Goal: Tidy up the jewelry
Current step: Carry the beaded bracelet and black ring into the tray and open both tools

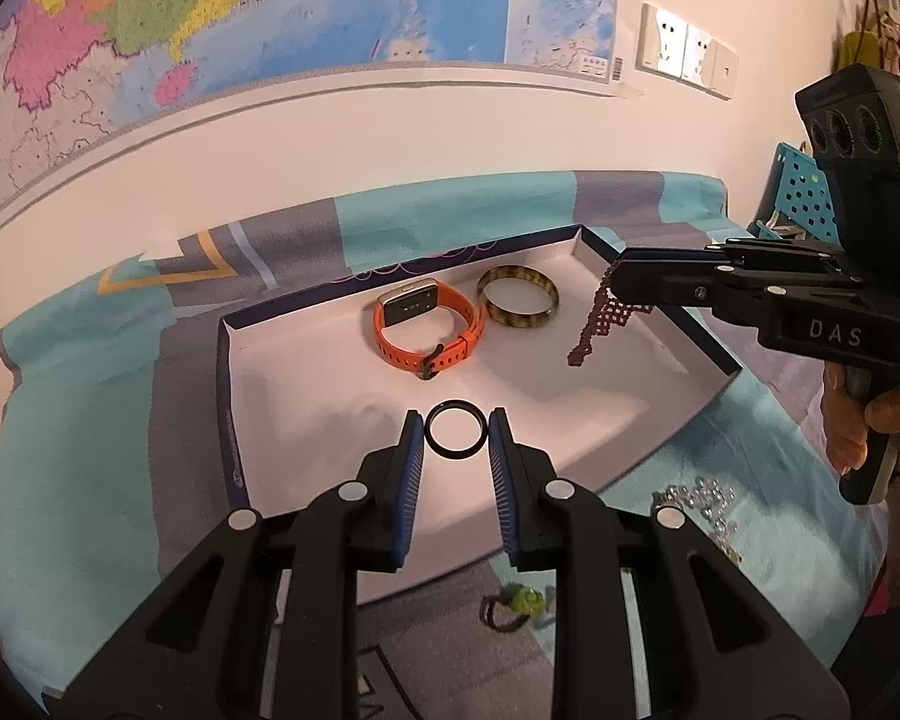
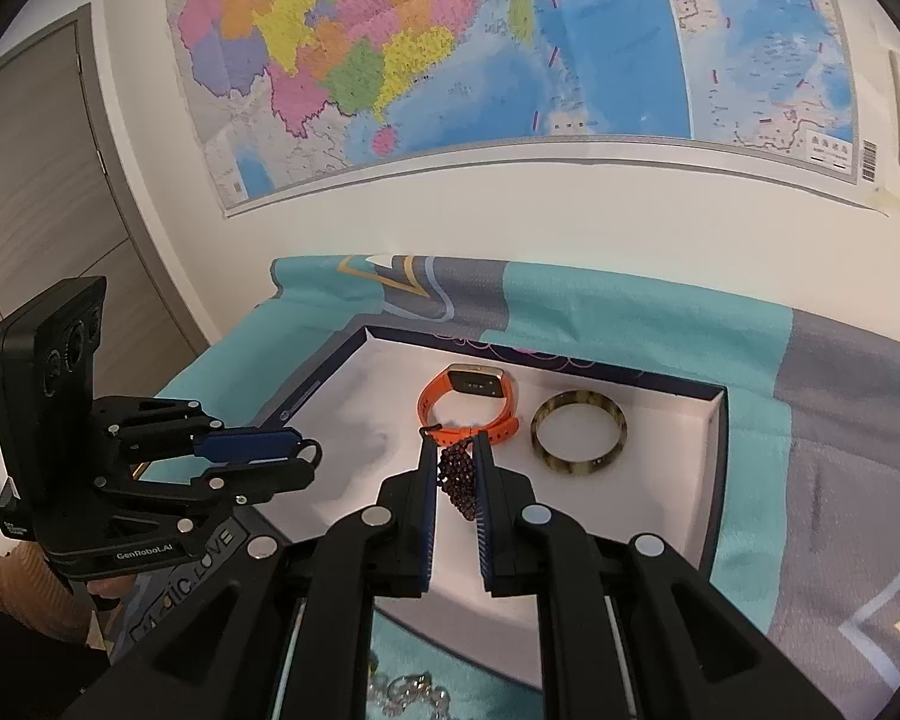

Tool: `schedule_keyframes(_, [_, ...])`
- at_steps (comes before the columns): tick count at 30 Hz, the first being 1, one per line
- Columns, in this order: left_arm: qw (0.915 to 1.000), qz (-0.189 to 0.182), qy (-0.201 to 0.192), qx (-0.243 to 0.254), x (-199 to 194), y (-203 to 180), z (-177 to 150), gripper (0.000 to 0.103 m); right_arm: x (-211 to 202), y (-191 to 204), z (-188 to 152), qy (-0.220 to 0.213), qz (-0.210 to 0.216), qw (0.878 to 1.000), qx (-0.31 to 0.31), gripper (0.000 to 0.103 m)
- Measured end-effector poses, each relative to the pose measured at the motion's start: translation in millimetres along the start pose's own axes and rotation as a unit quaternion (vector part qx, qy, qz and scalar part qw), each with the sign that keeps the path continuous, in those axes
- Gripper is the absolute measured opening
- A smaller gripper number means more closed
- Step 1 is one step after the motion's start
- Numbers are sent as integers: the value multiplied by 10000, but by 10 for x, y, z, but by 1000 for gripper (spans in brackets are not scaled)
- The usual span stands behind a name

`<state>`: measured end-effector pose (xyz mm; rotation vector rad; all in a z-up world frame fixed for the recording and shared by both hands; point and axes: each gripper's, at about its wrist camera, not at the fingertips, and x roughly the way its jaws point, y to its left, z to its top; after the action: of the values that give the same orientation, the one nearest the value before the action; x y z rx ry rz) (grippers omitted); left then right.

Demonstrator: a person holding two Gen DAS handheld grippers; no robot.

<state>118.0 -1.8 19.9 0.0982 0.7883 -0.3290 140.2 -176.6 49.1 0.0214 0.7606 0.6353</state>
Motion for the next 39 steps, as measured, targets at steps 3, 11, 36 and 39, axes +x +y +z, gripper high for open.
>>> schedule_keyframes(3, [10000, 26, 45, -14, 78, 17, 41, 22, 74, -10, 39, 43, -5, 10000, -19, 10])
schedule_keyframes(11, [9998, 57, 183, -63, 255, 51, 107, 22, 276, -33, 116, 144, -13, 9999, -56, 10])
schedule_keyframes(36, [9966, 19, 750, -347, 761, 206, 183, 23, 638, -241, 45, 751, -379, 9962, -234, 10])
schedule_keyframes(39, [9959, 19, 823, -372, 817, 219, 181, 23, 675, -240, 8, 838, -512, 9947, -320, 10])
